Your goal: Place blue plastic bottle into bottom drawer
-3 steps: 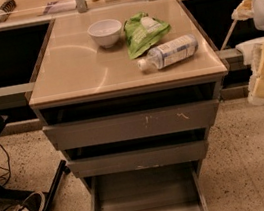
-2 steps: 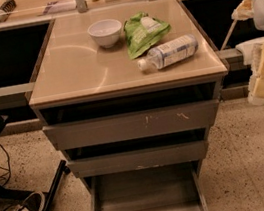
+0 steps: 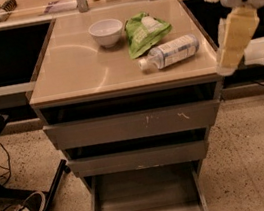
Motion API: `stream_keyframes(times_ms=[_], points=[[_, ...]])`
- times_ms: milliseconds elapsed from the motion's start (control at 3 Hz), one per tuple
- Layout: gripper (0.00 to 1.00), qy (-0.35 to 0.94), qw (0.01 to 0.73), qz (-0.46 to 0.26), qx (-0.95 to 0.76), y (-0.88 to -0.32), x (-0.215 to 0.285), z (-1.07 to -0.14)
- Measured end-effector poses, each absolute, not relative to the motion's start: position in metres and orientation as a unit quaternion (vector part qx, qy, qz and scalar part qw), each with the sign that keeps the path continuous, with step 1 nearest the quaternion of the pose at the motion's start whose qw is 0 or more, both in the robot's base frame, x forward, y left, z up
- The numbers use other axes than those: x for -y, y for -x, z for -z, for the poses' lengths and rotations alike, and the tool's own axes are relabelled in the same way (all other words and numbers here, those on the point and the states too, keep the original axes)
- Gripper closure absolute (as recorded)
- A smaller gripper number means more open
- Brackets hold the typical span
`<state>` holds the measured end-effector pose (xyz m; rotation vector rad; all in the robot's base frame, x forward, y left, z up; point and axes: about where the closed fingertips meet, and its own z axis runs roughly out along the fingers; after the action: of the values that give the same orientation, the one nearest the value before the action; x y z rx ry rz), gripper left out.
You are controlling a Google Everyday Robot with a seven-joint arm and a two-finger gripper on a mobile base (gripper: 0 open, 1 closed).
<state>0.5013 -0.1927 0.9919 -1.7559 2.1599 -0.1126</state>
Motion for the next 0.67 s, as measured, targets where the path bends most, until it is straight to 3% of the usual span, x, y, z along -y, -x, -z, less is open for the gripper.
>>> stream_keyframes(times_ms=[667], points=[[0.0, 0.625, 0.183, 0.027, -0.759, -0.618, 0.155, -0.987]])
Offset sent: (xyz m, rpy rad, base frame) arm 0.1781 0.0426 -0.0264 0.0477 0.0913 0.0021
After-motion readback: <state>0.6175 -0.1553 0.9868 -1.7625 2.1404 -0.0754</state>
